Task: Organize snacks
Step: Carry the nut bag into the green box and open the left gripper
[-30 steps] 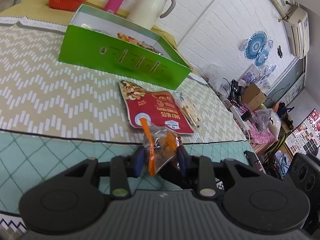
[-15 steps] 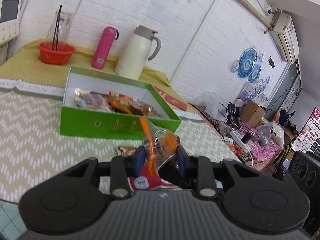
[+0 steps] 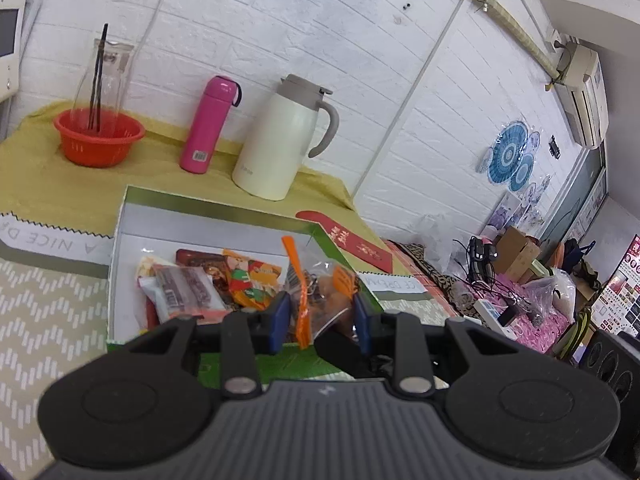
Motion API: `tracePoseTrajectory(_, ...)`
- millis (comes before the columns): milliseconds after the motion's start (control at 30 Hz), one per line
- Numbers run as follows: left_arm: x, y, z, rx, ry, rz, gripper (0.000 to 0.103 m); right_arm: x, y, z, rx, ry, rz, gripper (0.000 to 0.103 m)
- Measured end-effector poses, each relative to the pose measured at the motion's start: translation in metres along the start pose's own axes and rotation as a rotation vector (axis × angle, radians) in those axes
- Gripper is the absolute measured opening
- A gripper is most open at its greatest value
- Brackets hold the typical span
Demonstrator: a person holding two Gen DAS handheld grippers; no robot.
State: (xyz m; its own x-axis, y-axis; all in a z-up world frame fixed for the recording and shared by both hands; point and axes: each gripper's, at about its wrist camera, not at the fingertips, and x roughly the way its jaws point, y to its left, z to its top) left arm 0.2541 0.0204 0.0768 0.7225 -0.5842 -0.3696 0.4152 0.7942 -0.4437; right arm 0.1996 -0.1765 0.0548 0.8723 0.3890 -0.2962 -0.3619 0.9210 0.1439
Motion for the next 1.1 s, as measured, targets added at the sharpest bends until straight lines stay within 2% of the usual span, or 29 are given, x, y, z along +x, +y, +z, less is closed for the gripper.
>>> tracePoseTrajectory(333, 0.043, 0.03, 0.009, -0.026, 0.045, 0.03, 0.03, 0.043, -0.017, -0.006, -0.02, 0.032, 0.005, 0.061)
tracePoseTrajectory(467, 0.052, 0.034, 0.009, -0.021, 0.039, 0.02, 0.032, 0.048, -0.02, -0.01, -0.048, 0.008, -0.009, 0.063)
tracePoseTrajectory(500, 0.052, 0.034, 0.009, -0.015, 0.033, 0.038, 0.054, 0.047, -0.019, -0.012, -0.068, -0.005, -0.011, 0.077)
tracePoseTrajectory(533, 0.05, 0.032, 0.007, -0.008, 0.012, 0.073, 0.065, 0.046, -0.018, -0.014, -0.086, -0.009, -0.014, 0.103)
tracePoseTrajectory(633, 0.04, 0.026, 0.004, 0.035, -0.052, 0.155, 0.071, 0.043, -0.015, -0.018, -0.11, -0.036, -0.021, 0.103)
tracePoseTrajectory(667, 0.038, 0.024, 0.003, 0.047, -0.061, 0.18, 0.077, 0.043, -0.015, -0.018, -0.107, -0.035, -0.021, 0.103)
tracePoseTrajectory(700, 0.036, 0.023, 0.003, 0.053, -0.064, 0.213, 0.088, 0.043, -0.016, -0.018, -0.099, -0.031, -0.019, 0.103)
tracePoseTrajectory(733, 0.035, 0.022, 0.003, 0.056, -0.066, 0.241, 0.094, 0.044, -0.017, -0.017, -0.091, -0.027, -0.017, 0.103)
tracePoseTrajectory(867, 0.028, 0.021, 0.002, 0.069, -0.077, 0.297, 0.094, 0.041, -0.019, -0.018, -0.051, -0.012, -0.016, 0.103)
tracePoseTrajectory(1100, 0.009, 0.009, -0.001, 0.098, -0.077, 0.301, 0.094, 0.024, -0.012, -0.018, -0.037, -0.026, -0.013, 0.103)
